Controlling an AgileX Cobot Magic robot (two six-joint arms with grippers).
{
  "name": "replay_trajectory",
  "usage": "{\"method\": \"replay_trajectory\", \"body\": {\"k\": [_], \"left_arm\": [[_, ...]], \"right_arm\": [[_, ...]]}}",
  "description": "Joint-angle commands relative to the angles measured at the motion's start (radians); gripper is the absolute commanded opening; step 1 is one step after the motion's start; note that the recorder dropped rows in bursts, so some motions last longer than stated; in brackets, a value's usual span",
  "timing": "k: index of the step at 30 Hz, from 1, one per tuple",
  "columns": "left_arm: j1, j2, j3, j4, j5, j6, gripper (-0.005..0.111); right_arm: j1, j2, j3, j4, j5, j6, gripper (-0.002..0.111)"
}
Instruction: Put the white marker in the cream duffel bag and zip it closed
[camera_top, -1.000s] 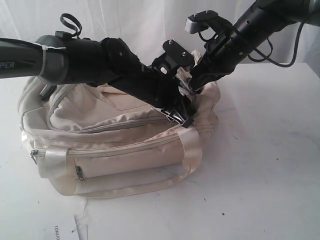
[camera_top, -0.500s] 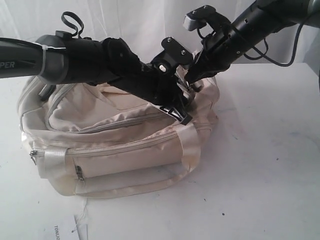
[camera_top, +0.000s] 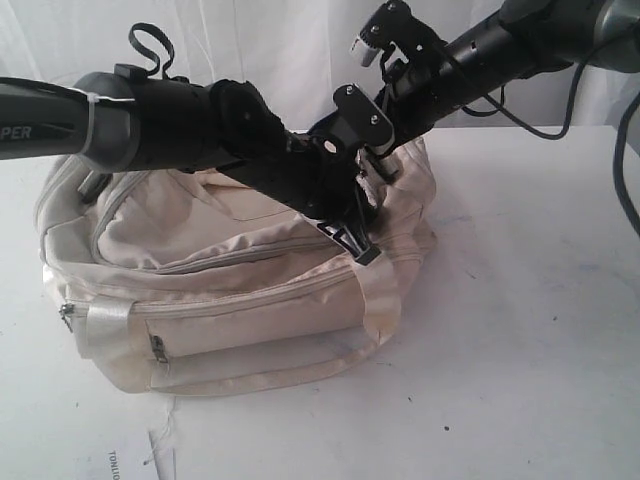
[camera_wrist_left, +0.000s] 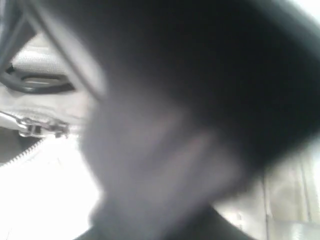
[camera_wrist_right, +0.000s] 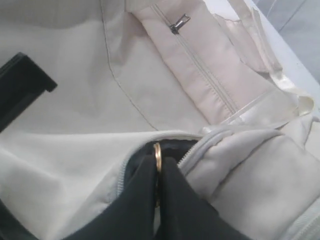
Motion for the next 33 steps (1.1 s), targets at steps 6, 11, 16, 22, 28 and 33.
{"method": "replay_trajectory", "body": {"k": [6,11,16,22,28,33], "left_arm": [[0.001,-0.005,0.011,0.049,0.079,-0.065,0.000],[0.003,-0.005,0.011,0.049,0.076,-0.096,0.000],[0.003,-0.005,0.011,0.049,0.076,-0.099,0.000],[0.003,-0.005,0.011,0.047,0.076,-0.098,0.000],[0.003,-0.005,0.011,0.038,0.076,-0.098,0.000],[0.003,-0.005,0.011,0.038,0.076,-0.098,0.022]], "right_arm": [[-0.003,-0.006,-0.009,0.132,-0.133,-0.180,0.000],[-0.003,-0.003,-0.009,0.182,-0.166,-0.245,0.000],[-0.003,-0.003,-0.009,0.184,-0.167,-0.245,0.000],[-0.003,-0.005,-0.009,0.175,-0.127,-0.100,0.000],[-0.003,-0.029,-0.009,0.173,-0.019,-0.100,0.019],[-0.003,-0.030,-0.009,0.173,-0.028,-0.073,0.025]]}}
